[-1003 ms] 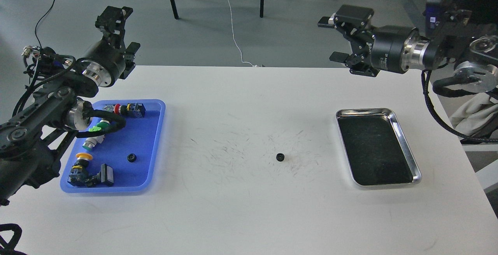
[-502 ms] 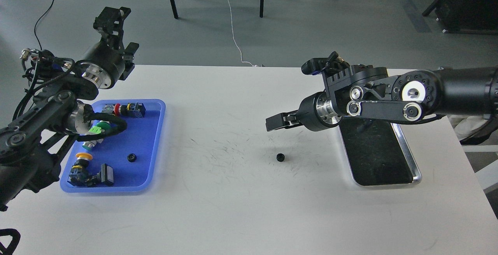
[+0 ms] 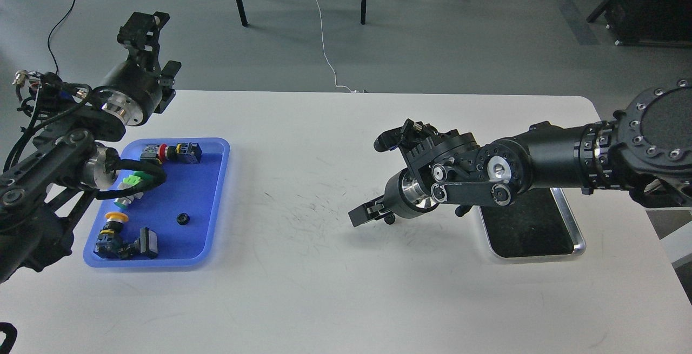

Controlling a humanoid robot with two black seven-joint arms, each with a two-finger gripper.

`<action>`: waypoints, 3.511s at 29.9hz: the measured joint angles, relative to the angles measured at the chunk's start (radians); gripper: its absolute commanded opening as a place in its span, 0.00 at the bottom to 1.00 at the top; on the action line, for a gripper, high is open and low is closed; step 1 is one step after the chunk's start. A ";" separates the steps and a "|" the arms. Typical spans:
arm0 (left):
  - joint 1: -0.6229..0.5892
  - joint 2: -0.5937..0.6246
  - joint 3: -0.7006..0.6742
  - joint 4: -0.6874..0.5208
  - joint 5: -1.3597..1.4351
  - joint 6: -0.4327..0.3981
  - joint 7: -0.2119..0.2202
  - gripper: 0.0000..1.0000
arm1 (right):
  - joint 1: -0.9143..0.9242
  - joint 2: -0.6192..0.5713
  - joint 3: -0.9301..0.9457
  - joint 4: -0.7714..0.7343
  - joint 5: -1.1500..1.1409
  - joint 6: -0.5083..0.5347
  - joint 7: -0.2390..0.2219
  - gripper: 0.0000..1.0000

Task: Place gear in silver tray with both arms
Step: 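Reach the right gripper to the black gear and grasp it, then carry the gear with the right gripper into the silver tray and release, then withdraw the right arm away from the silver tray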

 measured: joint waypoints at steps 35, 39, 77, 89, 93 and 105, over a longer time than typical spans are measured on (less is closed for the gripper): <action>0.009 0.010 0.000 0.000 0.000 0.003 -0.002 0.99 | -0.016 0.001 -0.021 -0.014 0.005 0.039 0.000 0.38; 0.009 0.010 0.000 0.000 0.000 0.003 -0.002 0.99 | -0.015 0.001 -0.035 -0.014 0.006 0.041 0.000 0.11; 0.009 0.016 0.015 0.001 0.000 0.004 -0.002 0.99 | -0.090 -0.809 0.208 0.157 -0.194 0.008 0.061 0.01; 0.006 0.012 0.017 0.000 0.004 0.004 -0.001 0.99 | -0.271 -0.728 0.286 0.100 -0.254 -0.090 0.057 0.02; 0.006 0.012 0.017 0.000 0.006 0.004 0.000 0.99 | -0.299 -0.680 0.288 0.053 -0.254 -0.107 0.057 0.07; 0.006 0.023 0.017 0.000 0.005 0.004 -0.001 0.99 | -0.307 -0.632 0.294 0.040 -0.245 -0.117 0.054 0.96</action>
